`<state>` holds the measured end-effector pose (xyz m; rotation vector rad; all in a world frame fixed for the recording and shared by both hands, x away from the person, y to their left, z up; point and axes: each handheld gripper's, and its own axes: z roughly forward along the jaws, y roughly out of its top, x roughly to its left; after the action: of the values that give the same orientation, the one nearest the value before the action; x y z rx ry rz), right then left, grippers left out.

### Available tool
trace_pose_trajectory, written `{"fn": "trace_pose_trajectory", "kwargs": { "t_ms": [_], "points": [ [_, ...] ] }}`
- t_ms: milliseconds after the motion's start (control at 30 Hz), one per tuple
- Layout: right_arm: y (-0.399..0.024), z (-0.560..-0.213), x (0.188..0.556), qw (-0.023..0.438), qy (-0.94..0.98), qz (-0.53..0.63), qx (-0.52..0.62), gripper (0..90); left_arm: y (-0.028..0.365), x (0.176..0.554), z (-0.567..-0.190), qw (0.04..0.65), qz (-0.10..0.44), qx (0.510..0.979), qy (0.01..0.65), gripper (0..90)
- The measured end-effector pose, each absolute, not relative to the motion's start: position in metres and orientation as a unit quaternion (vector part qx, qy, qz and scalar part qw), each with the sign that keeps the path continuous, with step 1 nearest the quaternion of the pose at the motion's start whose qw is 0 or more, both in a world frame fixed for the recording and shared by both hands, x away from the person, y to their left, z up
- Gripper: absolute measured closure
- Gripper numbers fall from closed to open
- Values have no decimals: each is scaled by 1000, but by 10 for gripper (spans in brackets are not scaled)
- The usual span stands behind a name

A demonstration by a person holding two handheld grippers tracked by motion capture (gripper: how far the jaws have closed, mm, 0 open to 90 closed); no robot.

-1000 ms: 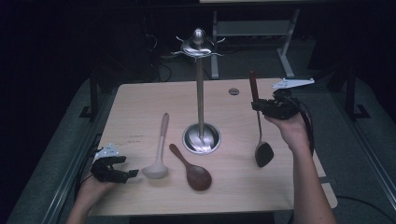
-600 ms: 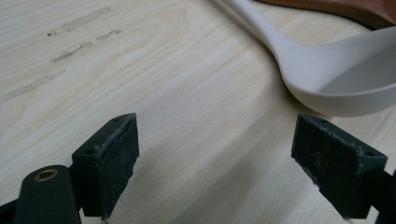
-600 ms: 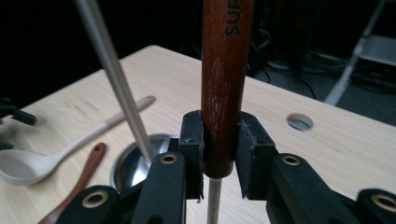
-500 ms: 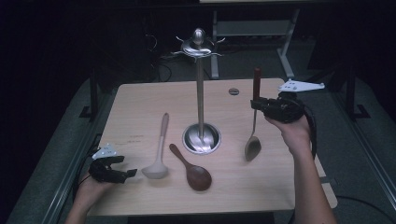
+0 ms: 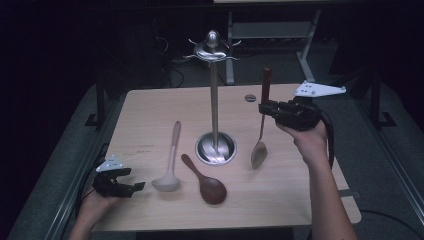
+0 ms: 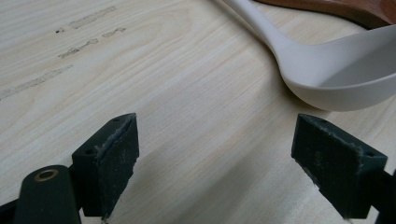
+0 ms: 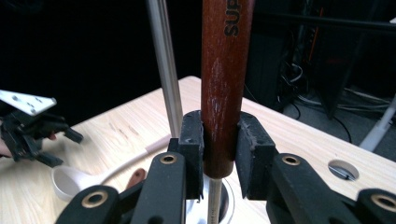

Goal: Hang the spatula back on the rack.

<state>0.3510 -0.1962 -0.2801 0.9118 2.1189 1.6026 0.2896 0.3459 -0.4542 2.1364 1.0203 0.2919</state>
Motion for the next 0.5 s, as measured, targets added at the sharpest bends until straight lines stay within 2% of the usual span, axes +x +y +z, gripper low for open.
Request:
{"fn": "trace_pose_trajectory", "kwargs": {
  "t_ms": [500],
  "points": [
    [-174,-248,352,163,745,585,275,739,347,289,-453,370,111,830,401,149]
  ]
}}
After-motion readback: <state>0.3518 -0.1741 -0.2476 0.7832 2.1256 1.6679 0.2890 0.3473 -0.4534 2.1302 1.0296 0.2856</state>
